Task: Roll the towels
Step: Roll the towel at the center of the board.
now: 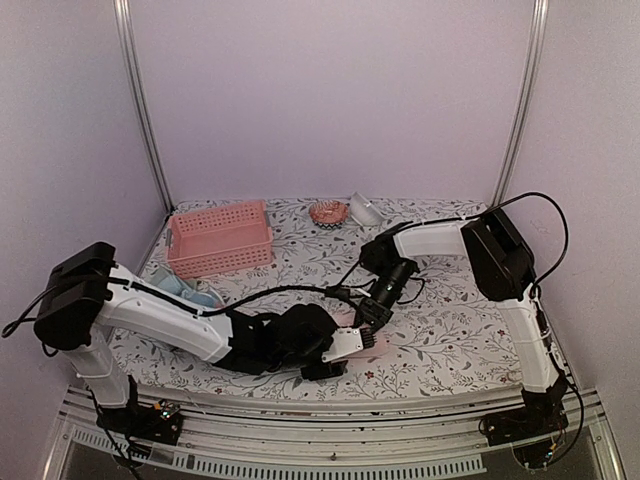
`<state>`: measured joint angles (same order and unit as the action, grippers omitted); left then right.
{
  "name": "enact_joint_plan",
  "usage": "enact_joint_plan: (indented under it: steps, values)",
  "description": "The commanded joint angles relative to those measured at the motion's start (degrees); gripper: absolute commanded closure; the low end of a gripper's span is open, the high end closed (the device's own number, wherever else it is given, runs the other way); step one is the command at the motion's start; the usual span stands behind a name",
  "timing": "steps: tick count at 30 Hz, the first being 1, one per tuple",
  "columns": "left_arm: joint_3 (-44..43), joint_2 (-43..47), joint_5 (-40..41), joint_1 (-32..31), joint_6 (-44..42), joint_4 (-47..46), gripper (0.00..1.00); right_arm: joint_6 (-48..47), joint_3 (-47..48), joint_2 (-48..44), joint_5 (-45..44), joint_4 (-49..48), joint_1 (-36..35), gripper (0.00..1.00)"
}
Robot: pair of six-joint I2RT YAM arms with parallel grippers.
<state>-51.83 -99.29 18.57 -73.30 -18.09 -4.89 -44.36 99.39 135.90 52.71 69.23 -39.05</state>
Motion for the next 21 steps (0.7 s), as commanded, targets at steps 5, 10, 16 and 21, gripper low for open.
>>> enact_joint_plan:
  steps: [5,10,16,21]
  values:
    - [-6.7,-9.4,5.0,-0.5,-10.3,-0.2,0.36,-0.2,-1.6,4.7,-9.3,-2.5,0.5,0.91]
    - [-8.0,-14.8,10.7,-0.1,-10.5,0.5,0.44,-0.3,-1.7,4.0,-8.6,-2.4,0.7,0.90]
    - [-8.0,-14.9,7.6,0.0,-8.0,1.2,0.61,-0.3,-1.9,1.1,-7.7,-2.4,1.6,0.73]
    - [-8.1,-14.1,3.0,0.5,-4.8,4.8,0.69,-1.5,-4.7,-8.7,-6.4,-2.4,5.2,0.57]
